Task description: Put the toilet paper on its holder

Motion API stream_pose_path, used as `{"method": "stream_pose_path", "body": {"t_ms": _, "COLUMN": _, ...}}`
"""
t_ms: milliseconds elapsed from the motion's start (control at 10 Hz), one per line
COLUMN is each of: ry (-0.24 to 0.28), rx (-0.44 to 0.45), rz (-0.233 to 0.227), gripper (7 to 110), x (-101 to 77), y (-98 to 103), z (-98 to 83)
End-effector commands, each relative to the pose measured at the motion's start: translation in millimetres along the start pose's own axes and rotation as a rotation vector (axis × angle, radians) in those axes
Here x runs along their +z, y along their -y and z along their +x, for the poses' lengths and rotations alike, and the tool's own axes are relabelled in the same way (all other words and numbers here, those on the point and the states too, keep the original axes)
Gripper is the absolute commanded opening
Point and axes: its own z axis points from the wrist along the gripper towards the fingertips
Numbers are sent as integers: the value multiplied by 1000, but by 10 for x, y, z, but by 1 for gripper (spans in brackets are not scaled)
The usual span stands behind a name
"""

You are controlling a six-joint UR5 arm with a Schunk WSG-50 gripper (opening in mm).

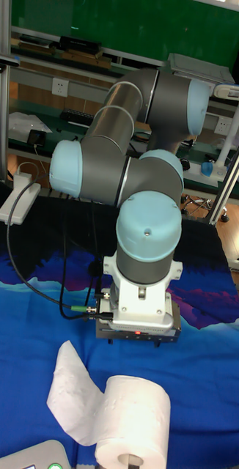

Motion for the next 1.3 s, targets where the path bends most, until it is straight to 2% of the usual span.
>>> {"method": "stream_pose_path", "body": {"t_ms": 0, "ry": 97, "rx": -17, "rz": 2, "gripper": 7, "x": 97, "y": 76, "z": -266}}
{"method": "stream_pose_path", "body": {"t_ms": 200, "ry": 163, "rx": -90, "rz": -4, "gripper": 7, "x": 254, "y": 266, "z": -462}}
{"method": "stream_pose_path", "body": {"t_ms": 300, "ry": 203, "rx": -113, "rz": -29, "gripper": 7, "x": 364, "y": 277, "z": -580}}
{"method": "stream_pose_path", "body": {"t_ms": 400, "ry": 223, "rx": -105, "rz": -27, "gripper": 7, "x": 474, "y": 299, "z": -634}}
{"method": "stream_pose_path", "body": {"t_ms": 500, "ry": 183, "rx": -82, "rz": 82, "gripper": 7, "x": 525, "y": 537, "z": -529}}
{"method": "stream_pose_path", "body": {"t_ms": 700, "ry": 68, "rx": 10, "rz": 188, "gripper": 7, "x": 374, "y": 545, "z": -264}}
{"method": "stream_pose_path", "body": {"t_ms": 900, "ry": -27, "rx": 58, "rz": 233, "gripper": 7, "x": 252, "y": 374, "z": -10}}
{"method": "stream_pose_path", "body": {"t_ms": 1000, "ry": -41, "rx": 65, "rz": 257, "gripper": 7, "x": 214, "y": 368, "z": 49}}
{"method": "stream_pose_path", "body": {"t_ms": 1200, "ry": -30, "rx": 52, "rz": 257, "gripper": 7, "x": 99, "y": 322, "z": 107}}
